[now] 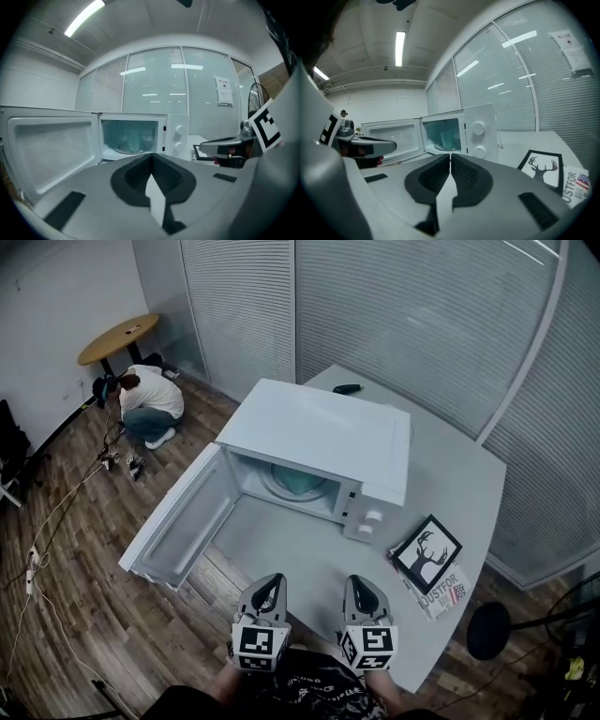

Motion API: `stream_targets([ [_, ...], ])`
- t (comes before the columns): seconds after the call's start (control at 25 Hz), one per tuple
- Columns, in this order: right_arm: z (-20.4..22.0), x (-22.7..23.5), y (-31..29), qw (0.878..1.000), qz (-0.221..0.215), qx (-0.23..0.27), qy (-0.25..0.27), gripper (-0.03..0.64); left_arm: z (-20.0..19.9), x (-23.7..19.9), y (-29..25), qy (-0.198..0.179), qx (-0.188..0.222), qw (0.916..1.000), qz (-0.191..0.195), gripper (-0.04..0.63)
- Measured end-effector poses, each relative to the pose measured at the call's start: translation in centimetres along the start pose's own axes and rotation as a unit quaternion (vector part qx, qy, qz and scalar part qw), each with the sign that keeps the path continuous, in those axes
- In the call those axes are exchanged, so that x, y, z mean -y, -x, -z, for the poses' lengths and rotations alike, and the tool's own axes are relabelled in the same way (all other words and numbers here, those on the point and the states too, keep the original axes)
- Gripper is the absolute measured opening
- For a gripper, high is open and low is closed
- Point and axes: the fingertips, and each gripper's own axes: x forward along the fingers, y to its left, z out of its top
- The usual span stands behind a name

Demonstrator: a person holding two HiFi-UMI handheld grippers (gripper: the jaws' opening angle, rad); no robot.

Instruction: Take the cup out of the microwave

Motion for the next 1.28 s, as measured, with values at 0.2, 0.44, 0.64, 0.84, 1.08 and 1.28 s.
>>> stream_targets([
  [0.2,-1.4,0.8,-2.5,1.0,0.008,0.001,0.017,0.006,-0.7,-1.1,-2.1,0.012,0.002,0.9999,0.006,0.003],
  [0.44,-3.0,0.5,-6.1,1.0,0.013,0.004,0.013,0.006,-1.3,-3.9,-4.3,0.005,-0.001,0.9999,0.014,0.004],
  [0.64,-3.3,-0.8,-9.1,1.0,0.005,-0.006,0.01,0.006,-1.4,-6.2,-6.3,0.006,-0.008,0.9997,0.024,0.005],
  [0.84,-3.8,-1.7,-11.9,1.0,0.009,-0.015,0.005,0.006,-2.0,-8.6,-8.3,0.006,-0.008,0.9993,0.035,0.003],
  [1.08,-4.2,-2.4,-14.6,1.0,0.015,-0.01,-0.008,0.08,-2.2,-10.8,-10.2,0.007,-0.012,0.9987,0.05,0.004],
  [1.28,-4.4,-2.9,-16.9,1.0,0.018,-0.013,-0.009,0.171,-2.1,-11.9,-11.6,0.007,-0.017,0.9976,0.067,0.005],
])
